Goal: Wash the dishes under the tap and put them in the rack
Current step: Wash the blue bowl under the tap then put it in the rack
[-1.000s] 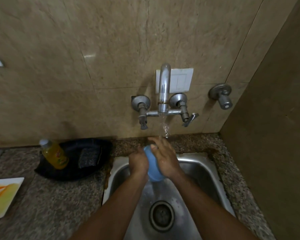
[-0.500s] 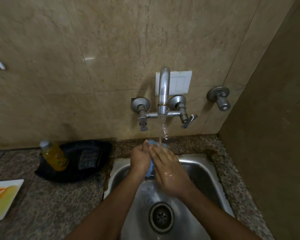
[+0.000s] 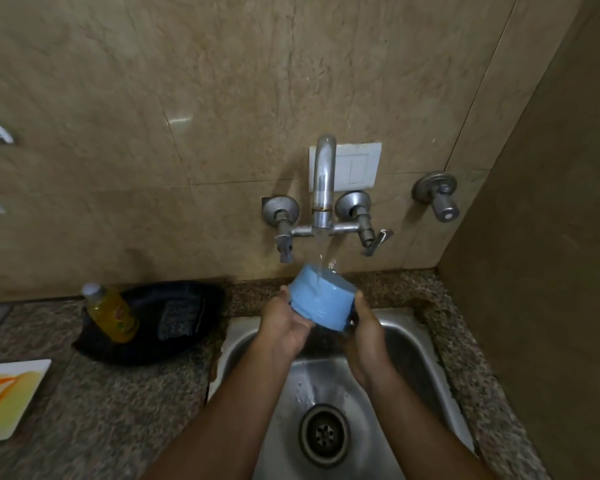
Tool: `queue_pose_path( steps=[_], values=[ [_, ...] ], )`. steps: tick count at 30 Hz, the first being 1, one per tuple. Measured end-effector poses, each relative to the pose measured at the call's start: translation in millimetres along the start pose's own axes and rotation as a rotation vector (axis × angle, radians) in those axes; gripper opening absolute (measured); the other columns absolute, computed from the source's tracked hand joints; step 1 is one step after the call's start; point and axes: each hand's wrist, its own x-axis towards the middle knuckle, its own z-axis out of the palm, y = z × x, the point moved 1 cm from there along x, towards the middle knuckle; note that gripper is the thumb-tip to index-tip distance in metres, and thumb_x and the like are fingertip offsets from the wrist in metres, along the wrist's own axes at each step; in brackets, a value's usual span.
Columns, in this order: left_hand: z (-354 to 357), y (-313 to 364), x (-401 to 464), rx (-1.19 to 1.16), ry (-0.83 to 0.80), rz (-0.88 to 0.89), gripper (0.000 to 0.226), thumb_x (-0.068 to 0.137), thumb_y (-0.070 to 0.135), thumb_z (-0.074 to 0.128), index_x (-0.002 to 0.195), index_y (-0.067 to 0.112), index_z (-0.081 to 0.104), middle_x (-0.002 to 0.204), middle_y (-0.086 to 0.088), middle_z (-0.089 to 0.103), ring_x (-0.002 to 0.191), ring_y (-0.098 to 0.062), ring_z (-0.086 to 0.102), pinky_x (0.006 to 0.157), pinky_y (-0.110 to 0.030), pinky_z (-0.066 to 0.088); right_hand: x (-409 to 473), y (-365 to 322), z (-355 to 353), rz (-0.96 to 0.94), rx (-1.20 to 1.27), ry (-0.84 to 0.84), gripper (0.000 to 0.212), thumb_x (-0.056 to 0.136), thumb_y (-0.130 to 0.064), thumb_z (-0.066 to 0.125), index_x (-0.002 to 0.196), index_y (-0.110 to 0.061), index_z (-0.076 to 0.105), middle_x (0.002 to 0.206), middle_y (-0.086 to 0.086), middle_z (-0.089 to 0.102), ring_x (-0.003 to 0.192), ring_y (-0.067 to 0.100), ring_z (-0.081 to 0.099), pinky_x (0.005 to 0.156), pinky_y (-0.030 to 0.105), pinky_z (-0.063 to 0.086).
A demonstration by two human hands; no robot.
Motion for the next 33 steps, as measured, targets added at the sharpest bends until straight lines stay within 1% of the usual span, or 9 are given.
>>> queue_pose_path(
  steps=[2, 7, 9, 13, 16, 19, 25, 28, 33],
  values=[
    [-8.2, -2.4, 2.8, -0.051, 0.018, -0.005, 0.035, 0.108, 0.023, 0.03, 0.113, 0.0, 0.057, 0.098, -0.023, 0.067, 0.09, -0.036, 0.063, 0.07, -0.051, 0.049, -0.9, -6.0, 3.3, 0.109, 0.207, 0.003, 0.039, 0.103, -0.036, 0.044, 0.13, -0.011, 0.059, 0.123, 0.014, 0.068, 0.115, 0.03, 0.063, 0.102, 0.052, 0.049],
    [-35.1, -3.2, 17.3, -0.174, 0.075, -0.027, 0.038, 0.106, 0.02, 0.031, 0.134, 0.001, 0.049, 0.113, -0.028, 0.066, 0.101, -0.042, 0.065, 0.071, -0.058, 0.053, -0.8, -15.1, 18.6, 0.174, 0.377, 0.057, 0.028, 0.101, -0.007, 0.045, 0.123, 0.003, 0.058, 0.109, 0.021, 0.071, 0.102, 0.032, 0.069, 0.087, 0.045, 0.056],
    [-40.3, 0.2, 21.4, -0.195, 0.089, -0.03, 0.039, 0.106, 0.02, 0.031, 0.134, 0.001, 0.049, 0.109, -0.028, 0.067, 0.099, -0.041, 0.066, 0.074, -0.057, 0.052, -3.0, -9.9, 24.2, 0.205, 0.377, 0.073, 0.029, 0.097, 0.0, 0.045, 0.123, 0.007, 0.056, 0.102, 0.022, 0.071, 0.094, 0.031, 0.069, 0.082, 0.044, 0.057],
    [-43.0, 2.9, 18.0, -0.189, 0.124, -0.034, 0.034, 0.106, 0.017, 0.032, 0.128, 0.0, 0.051, 0.1, -0.027, 0.066, 0.09, -0.04, 0.065, 0.084, -0.056, 0.05, -2.1, -2.4, 28.0, 0.19, 0.403, 0.081, 0.045, 0.094, 0.007, 0.044, 0.138, -0.001, 0.044, 0.113, 0.022, 0.065, 0.097, 0.031, 0.069, 0.071, 0.041, 0.059],
    [-46.4, 0.4, 19.3, -0.215, 0.142, -0.041, 0.032, 0.104, 0.015, 0.036, 0.128, -0.002, 0.05, 0.1, -0.028, 0.066, 0.09, -0.039, 0.066, 0.095, -0.054, 0.049, 0.7, -2.5, 25.4, 0.155, 0.459, 0.052, 0.072, 0.09, 0.015, 0.044, 0.15, -0.023, 0.03, 0.135, 0.021, 0.053, 0.114, 0.035, 0.062, 0.091, 0.05, 0.055],
    [-45.4, 0.1, 19.5, -0.269, 0.127, -0.053, 0.032, 0.105, 0.018, 0.035, 0.124, 0.001, 0.053, 0.099, -0.026, 0.066, 0.088, -0.038, 0.064, 0.094, -0.052, 0.046, -3.2, -6.9, 26.5, 0.12, 0.452, 0.043, 0.084, 0.087, 0.018, 0.045, 0.152, -0.03, 0.024, 0.144, 0.021, 0.046, 0.121, 0.036, 0.057, 0.102, 0.055, 0.046],
    [-52.5, -6.9, 22.3, -0.271, 0.089, -0.06, 0.028, 0.105, 0.016, 0.034, 0.11, 0.007, 0.06, 0.094, -0.019, 0.069, 0.087, -0.031, 0.064, 0.091, -0.049, 0.052, -3.8, -13.8, 22.9, 0.18, 0.371, -0.055, 0.042, 0.094, 0.004, 0.049, 0.136, 0.0, 0.051, 0.127, 0.021, 0.064, 0.119, 0.033, 0.061, 0.103, 0.045, 0.048],
    [-59.0, -3.9, 24.7, -0.185, 0.034, -0.075, 0.03, 0.103, 0.017, 0.033, 0.103, 0.007, 0.062, 0.096, -0.017, 0.069, 0.087, -0.029, 0.063, 0.08, -0.044, 0.057, -6.6, -16.8, 18.5, 0.185, 0.324, -0.138, 0.036, 0.098, -0.002, 0.048, 0.133, -0.004, 0.057, 0.126, 0.015, 0.066, 0.121, 0.03, 0.061, 0.105, 0.044, 0.046],
    [-64.1, 11.9, 16.4, 0.018, -0.112, -0.12, 0.033, 0.098, 0.024, 0.048, 0.126, 0.012, 0.06, 0.121, -0.017, 0.066, 0.108, -0.036, 0.059, 0.098, -0.048, 0.045, -9.4, -16.9, 9.6, 0.12, 0.198, -0.242, 0.038, 0.097, -0.006, 0.051, 0.134, -0.011, 0.059, 0.132, 0.014, 0.063, 0.123, 0.032, 0.058, 0.103, 0.046, 0.046]
  ],
)
